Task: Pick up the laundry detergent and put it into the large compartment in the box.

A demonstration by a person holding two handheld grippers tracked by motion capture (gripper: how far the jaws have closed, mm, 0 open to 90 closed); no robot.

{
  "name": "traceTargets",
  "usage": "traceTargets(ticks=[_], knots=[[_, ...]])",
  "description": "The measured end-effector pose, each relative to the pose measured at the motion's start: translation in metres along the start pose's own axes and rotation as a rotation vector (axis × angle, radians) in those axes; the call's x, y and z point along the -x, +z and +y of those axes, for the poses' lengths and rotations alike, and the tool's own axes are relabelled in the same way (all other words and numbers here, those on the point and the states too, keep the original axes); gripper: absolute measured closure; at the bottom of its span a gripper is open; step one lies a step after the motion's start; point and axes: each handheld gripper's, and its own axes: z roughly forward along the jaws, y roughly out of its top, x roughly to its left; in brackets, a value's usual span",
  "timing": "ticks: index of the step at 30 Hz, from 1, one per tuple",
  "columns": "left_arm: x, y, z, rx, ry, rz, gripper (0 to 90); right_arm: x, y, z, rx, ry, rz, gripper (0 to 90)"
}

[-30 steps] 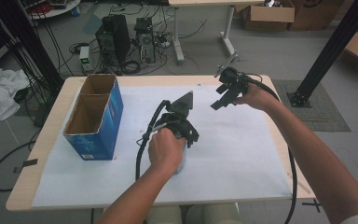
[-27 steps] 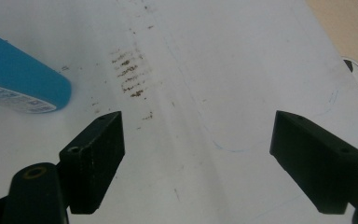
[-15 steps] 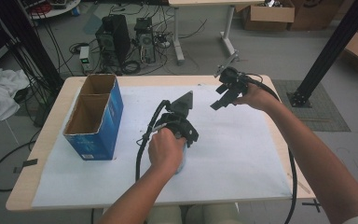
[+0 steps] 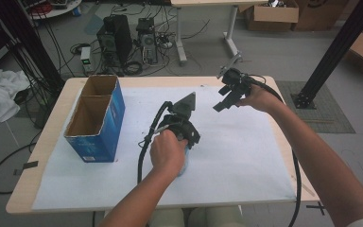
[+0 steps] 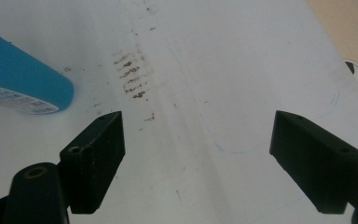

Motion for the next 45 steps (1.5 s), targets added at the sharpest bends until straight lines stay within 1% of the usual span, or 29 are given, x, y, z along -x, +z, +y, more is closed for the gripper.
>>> traceTargets(ticks=[6, 8, 18, 21, 28, 29, 31, 35, 37, 38, 39, 45], knots=[[0.000, 0.000, 0.000, 0.001, 0.000, 0.000, 31.2, 0.000, 0.000, 0.000, 0.002, 0.000, 0.000, 17.9], [0.000, 0.000, 0.000, 0.001, 0.006, 0.001, 32.0, 0.000, 0.000, 0.000, 0.001, -0.001, -0.001, 17.9], [0.002, -0.001, 0.000, 0.007, 0.010, -0.006, 36.7, -0.001, -0.001, 0.000, 0.003, -0.003, 0.002, 18.0], [0.003, -0.001, -0.001, 0.008, 0.012, -0.002, 37.0, -0.001, -0.001, -0.001, 0.005, -0.002, -0.001, 18.0], [0.002, -0.002, 0.001, -0.001, 0.031, -0.009, 37.6, -0.001, -0.002, -0.002, 0.004, -0.001, 0.000, 18.0], [0.001, -0.003, 0.001, -0.015, 0.041, -0.011, 37.6, -0.001, -0.001, -0.002, 0.004, 0.000, 0.000, 18.0], [0.000, -0.003, 0.002, -0.015, 0.041, -0.015, 37.7, -0.001, -0.001, -0.002, 0.004, 0.000, 0.000, 18.0], [-0.004, -0.011, 0.003, -0.011, 0.042, -0.032, 37.7, -0.001, -0.001, -0.002, 0.001, 0.001, 0.002, 18.0], [-0.006, -0.017, 0.004, -0.007, 0.046, -0.030, 37.7, 0.000, -0.001, -0.002, -0.001, 0.002, 0.002, 18.0], [-0.008, -0.024, 0.005, -0.005, 0.054, -0.025, 37.7, -0.001, 0.000, -0.002, -0.003, 0.005, 0.003, 18.0], [-0.008, -0.024, 0.005, -0.005, 0.054, -0.025, 37.7, -0.001, 0.000, -0.002, -0.003, 0.005, 0.003, 18.0], [-0.015, -0.047, 0.008, -0.003, 0.071, -0.015, 37.8, -0.001, -0.001, -0.002, -0.007, 0.001, 0.004, 18.3]])
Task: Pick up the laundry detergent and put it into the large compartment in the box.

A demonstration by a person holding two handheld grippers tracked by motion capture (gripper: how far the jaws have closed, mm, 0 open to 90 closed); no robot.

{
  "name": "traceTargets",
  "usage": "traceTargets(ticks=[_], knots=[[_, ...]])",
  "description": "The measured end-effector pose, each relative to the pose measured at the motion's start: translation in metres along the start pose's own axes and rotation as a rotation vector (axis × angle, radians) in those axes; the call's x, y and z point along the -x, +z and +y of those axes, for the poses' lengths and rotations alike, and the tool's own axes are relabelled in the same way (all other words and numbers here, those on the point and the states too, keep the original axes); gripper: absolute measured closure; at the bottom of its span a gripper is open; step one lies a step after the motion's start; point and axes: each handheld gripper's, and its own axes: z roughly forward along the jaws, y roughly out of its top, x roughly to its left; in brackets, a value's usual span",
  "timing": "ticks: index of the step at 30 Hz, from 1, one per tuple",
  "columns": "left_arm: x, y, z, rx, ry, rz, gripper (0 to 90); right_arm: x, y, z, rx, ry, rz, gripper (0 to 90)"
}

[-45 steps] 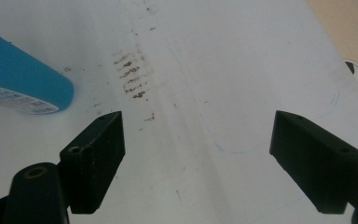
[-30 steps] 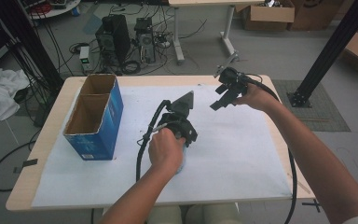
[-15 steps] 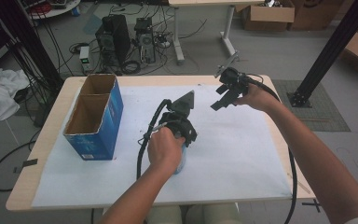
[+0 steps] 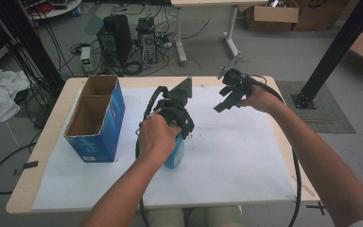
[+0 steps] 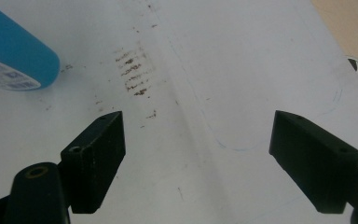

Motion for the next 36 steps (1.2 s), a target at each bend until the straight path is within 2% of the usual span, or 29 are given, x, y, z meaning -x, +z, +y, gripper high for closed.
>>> traceTargets(ticks=[9, 17, 22, 25, 36], knots=[[-0.015, -0.038, 0.002, 0.033, -0.003, -0.020, 37.8, 0.000, -0.002, -0.001, 0.000, 0.005, -0.003, 18.3], [-0.039, -0.081, 0.004, 0.068, -0.028, -0.031, 37.8, 0.000, -0.003, -0.002, 0.001, 0.003, -0.010, 18.2], [-0.054, -0.107, 0.005, 0.095, -0.061, -0.016, 37.9, 0.000, -0.004, -0.001, 0.004, 0.002, -0.013, 18.6], [-0.065, -0.120, 0.005, 0.095, -0.075, -0.008, 37.9, 0.000, -0.004, -0.001, 0.005, 0.002, -0.011, 18.6], [-0.101, -0.155, 0.001, 0.137, -0.172, 0.023, 37.9, 0.001, -0.003, -0.001, -0.001, 0.003, -0.012, 18.5]])
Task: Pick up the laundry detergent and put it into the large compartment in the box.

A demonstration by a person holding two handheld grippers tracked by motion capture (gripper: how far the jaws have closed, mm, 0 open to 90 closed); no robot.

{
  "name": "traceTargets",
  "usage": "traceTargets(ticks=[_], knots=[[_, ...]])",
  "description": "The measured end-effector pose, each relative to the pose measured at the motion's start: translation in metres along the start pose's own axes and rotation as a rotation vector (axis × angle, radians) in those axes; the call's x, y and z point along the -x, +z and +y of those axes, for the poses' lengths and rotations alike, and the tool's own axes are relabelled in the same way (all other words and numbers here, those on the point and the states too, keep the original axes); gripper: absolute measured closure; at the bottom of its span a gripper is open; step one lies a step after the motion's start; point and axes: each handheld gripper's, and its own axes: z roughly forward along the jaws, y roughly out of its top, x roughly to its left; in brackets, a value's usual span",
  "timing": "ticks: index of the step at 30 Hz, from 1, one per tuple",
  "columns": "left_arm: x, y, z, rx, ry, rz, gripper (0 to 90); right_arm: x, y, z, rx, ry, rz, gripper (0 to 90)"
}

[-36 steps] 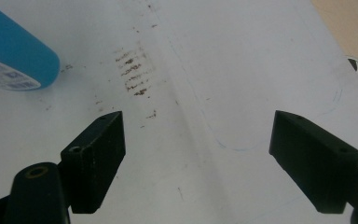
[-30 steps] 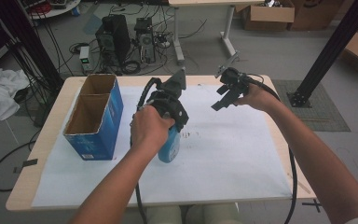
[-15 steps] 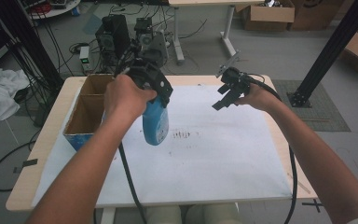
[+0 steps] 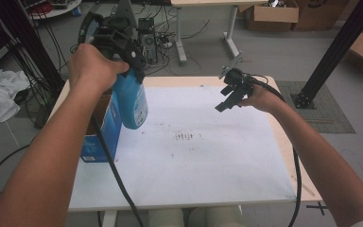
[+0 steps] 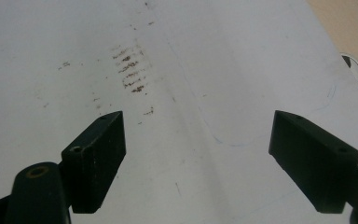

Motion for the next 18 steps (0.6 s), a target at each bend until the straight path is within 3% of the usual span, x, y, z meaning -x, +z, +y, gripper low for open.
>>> traceTargets(ticks=[8, 18], knots=[[-0.027, -0.019, 0.002, 0.000, -0.043, 0.029, 37.9, -0.001, 0.000, 0.001, 0.000, -0.001, -0.002, 18.7], [-0.059, -0.029, 0.000, 0.036, -0.102, 0.080, 37.9, -0.003, -0.001, 0.003, -0.005, -0.008, -0.004, 18.7]])
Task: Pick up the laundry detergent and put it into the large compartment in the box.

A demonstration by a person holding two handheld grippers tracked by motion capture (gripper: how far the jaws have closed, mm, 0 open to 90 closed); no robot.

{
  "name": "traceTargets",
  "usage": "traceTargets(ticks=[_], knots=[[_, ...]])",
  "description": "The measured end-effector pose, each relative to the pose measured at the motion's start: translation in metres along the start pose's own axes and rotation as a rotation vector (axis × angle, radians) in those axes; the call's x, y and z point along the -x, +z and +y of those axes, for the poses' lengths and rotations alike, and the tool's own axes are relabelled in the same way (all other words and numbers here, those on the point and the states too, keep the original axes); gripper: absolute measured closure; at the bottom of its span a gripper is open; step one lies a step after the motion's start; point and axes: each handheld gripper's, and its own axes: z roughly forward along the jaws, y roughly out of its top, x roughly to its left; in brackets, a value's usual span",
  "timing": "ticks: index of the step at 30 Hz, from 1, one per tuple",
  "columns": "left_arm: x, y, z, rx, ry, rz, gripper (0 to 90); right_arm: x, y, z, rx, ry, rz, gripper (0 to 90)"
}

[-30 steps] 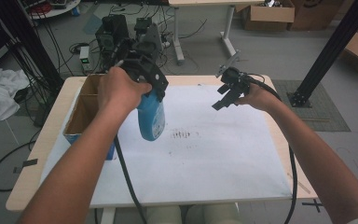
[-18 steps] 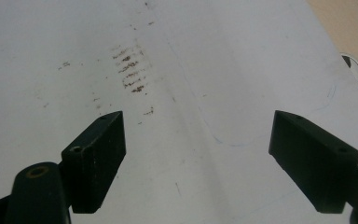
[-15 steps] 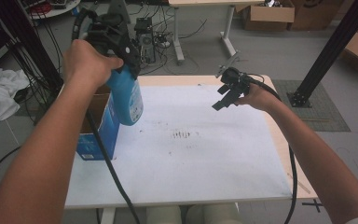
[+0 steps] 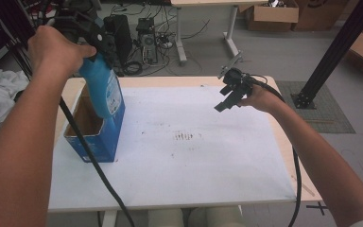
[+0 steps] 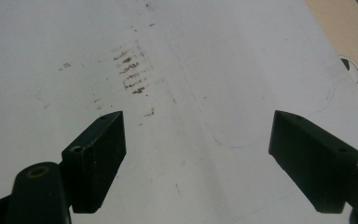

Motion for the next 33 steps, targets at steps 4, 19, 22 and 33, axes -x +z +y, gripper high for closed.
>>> traceTargets(ticks=[4, 19, 22, 33], knots=[[-0.011, -0.003, 0.000, 0.019, -0.023, 0.017, 37.9, 0.000, 0.000, 0.000, 0.000, 0.001, -0.003, 18.7], [-0.043, 0.009, -0.002, 0.030, -0.064, 0.078, 38.0, 0.000, 0.001, 0.001, -0.005, 0.004, -0.009, 18.9], [-0.046, 0.016, -0.002, 0.022, -0.057, 0.089, 38.0, 0.000, 0.001, 0.001, -0.006, 0.009, -0.011, 18.9], [-0.059, 0.045, -0.005, 0.020, -0.064, 0.091, 38.0, 0.002, -0.003, -0.002, -0.004, 0.019, -0.021, 18.8]])
